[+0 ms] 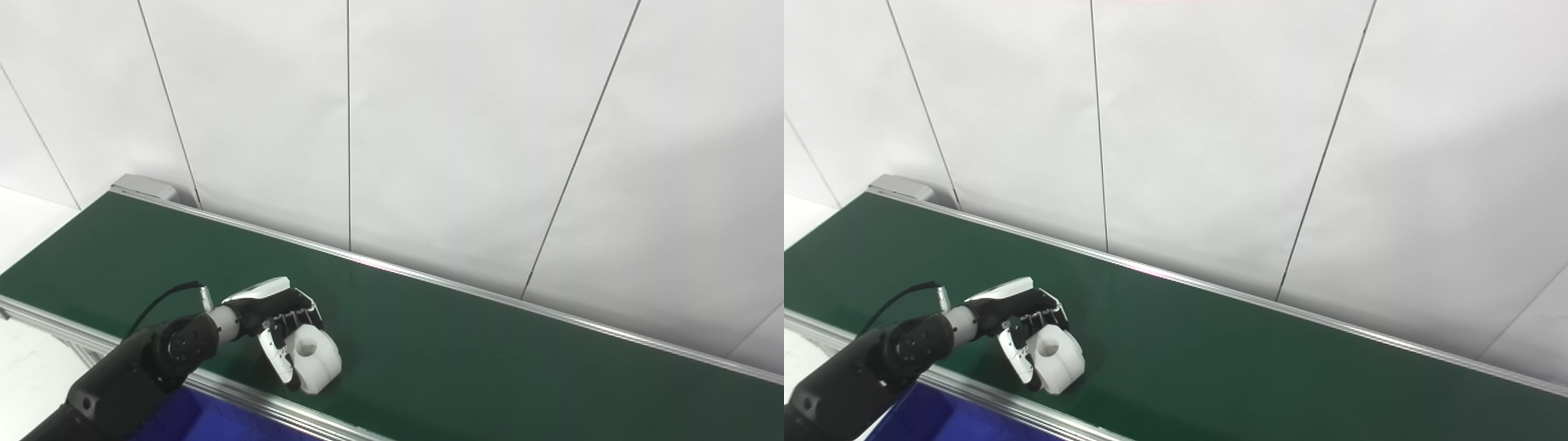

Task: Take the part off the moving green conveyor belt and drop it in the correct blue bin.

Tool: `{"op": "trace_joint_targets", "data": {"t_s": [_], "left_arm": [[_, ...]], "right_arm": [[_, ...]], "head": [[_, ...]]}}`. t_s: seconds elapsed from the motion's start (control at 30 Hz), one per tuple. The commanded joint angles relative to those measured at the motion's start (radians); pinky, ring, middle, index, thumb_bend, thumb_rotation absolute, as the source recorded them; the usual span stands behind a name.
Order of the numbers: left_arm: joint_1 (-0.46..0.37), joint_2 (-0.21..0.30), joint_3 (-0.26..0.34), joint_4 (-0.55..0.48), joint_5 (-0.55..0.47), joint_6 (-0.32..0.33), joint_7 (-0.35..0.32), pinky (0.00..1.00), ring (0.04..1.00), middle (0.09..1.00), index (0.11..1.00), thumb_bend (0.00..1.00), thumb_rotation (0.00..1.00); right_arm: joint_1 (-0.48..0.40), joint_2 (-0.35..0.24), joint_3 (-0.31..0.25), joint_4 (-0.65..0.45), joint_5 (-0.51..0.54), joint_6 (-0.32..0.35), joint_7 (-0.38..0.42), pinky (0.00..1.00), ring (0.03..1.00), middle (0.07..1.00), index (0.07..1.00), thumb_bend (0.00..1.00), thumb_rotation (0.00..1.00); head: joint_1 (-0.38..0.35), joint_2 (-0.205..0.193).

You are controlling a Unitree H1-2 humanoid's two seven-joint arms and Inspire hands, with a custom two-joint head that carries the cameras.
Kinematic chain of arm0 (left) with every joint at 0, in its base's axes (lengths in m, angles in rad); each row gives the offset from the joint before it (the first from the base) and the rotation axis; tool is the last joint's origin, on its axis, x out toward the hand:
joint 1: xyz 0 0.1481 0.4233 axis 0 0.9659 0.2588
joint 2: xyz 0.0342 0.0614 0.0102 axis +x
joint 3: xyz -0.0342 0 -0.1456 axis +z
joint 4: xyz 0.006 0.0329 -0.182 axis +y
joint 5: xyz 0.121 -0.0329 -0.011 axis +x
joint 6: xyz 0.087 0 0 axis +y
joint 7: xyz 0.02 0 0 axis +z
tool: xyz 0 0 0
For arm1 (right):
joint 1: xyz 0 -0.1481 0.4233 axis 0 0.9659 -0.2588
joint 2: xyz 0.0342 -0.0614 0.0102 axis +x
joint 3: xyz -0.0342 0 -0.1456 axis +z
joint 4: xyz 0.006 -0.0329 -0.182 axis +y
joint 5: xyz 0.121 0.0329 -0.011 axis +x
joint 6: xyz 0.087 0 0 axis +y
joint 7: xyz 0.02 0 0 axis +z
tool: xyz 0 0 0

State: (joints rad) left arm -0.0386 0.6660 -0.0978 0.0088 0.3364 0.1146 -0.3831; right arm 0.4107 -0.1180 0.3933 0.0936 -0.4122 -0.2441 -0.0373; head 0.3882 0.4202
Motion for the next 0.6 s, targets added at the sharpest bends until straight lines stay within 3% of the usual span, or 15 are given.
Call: {"op": "trace_joint_targets", "data": {"t_s": [0.0, 0.13, 0.27, 0.3, 0.33, 0.37, 0.4, 0.43, 0.47, 0.5, 0.53, 0.57], "left_arm": [[0.012, 0.017, 0.033, -0.019, -0.006, -0.039, 0.040, 0.47, 0.492, 0.460, 0.523, 0.52, 0.00], [0.068, 0.002, 0.093, -0.104, -0.054, -0.086, 0.067, 0.44, 0.477, 0.456, 0.521, 0.52, 0.00], [0.154, -0.022, 0.165, -0.198, -0.143, -0.207, 0.096, 0.44, 0.481, 0.462, 0.518, 0.52, 0.00], [0.179, -0.028, 0.182, -0.226, -0.167, -0.230, 0.099, 0.45, 0.483, 0.464, 0.518, 0.52, 0.00], [0.195, -0.034, 0.195, -0.244, -0.183, -0.247, 0.100, 0.44, 0.447, 0.480, 0.522, 0.51, 0.00], [0.221, -0.040, 0.211, -0.268, -0.207, -0.268, 0.101, 0.45, 0.443, 0.486, 0.518, 0.50, 0.00], [0.239, -0.046, 0.223, -0.284, -0.224, -0.282, 0.100, 0.45, 0.444, 0.488, 0.517, 0.50, 0.00], [0.264, -0.051, 0.236, -0.307, -0.232, -0.294, 0.102, 0.45, 0.446, 0.490, 0.513, 0.50, 0.00], [0.282, -0.055, 0.246, -0.322, -0.237, -0.301, 0.102, 0.46, 0.452, 0.492, 0.508, 0.50, 0.00], [0.307, -0.059, 0.257, -0.339, -0.244, -0.307, 0.101, 0.46, 0.454, 0.493, 0.505, 0.50, 0.00], [0.323, -0.062, 0.265, -0.350, -0.249, -0.311, 0.099, 0.45, 0.448, 0.492, 0.509, 0.50, 0.00], [0.346, -0.067, 0.273, -0.360, -0.263, -0.311, 0.095, 0.45, 0.444, 0.492, 0.511, 0.50, 0.00]], "right_arm": [[0.008, 0.005, 0.001, -0.032, -0.003, -0.052, -0.011, 0.82, 0.892, 0.914, 0.962, 0.89, 0.46], [0.021, 0.007, 0.004, -0.052, -0.007, -0.047, -0.011, 0.82, 0.895, 0.914, 0.962, 0.89, 0.46], [0.034, 0.009, 0.005, -0.072, -0.026, -0.050, -0.022, 0.79, 0.880, 0.902, 0.954, 0.89, 0.47], [0.040, 0.009, 0.006, -0.084, -0.021, -0.040, -0.015, 0.79, 0.879, 0.902, 0.954, 0.89, 0.47], [0.044, 0.009, 0.006, -0.093, -0.018, -0.032, -0.009, 0.83, 0.897, 0.911, 0.963, 0.89, 0.46], [0.051, 0.010, 0.007, -0.111, -0.015, -0.017, -0.001, 0.84, 0.905, 0.916, 0.969, 0.89, 0.47], [0.056, 0.010, 0.007, -0.125, -0.014, -0.006, 0.005, 0.84, 0.907, 0.917, 0.971, 0.90, 0.47], [0.062, 0.011, 0.008, -0.141, -0.017, 0.001, 0.009, 0.85, 0.911, 0.920, 0.975, 0.90, 0.48], [0.066, 0.012, 0.008, -0.152, -0.019, 0.006, 0.012, 0.84, 0.909, 0.921, 0.975, 0.90, 0.48], [0.071, 0.013, 0.009, -0.164, -0.022, 0.007, 0.013, 0.84, 0.908, 0.922, 0.975, 0.90, 0.48], [0.074, 0.014, 0.008, -0.173, -0.024, 0.008, 0.015, 0.82, 0.896, 0.920, 0.971, 0.90, 0.47], [0.079, 0.016, 0.009, -0.189, -0.031, 0.016, 0.017, 0.81, 0.890, 0.919, 0.969, 0.90, 0.47]], "head": [[0.000, 0.001], [-0.012, 0.026], [-0.029, 0.067], [-0.044, 0.099], [-0.044, 0.099], [-0.065, 0.142], [-0.065, 0.142], [-0.086, 0.190], [-0.086, 0.190], [-0.109, 0.239], [-0.109, 0.239], [-0.130, 0.278]]}}
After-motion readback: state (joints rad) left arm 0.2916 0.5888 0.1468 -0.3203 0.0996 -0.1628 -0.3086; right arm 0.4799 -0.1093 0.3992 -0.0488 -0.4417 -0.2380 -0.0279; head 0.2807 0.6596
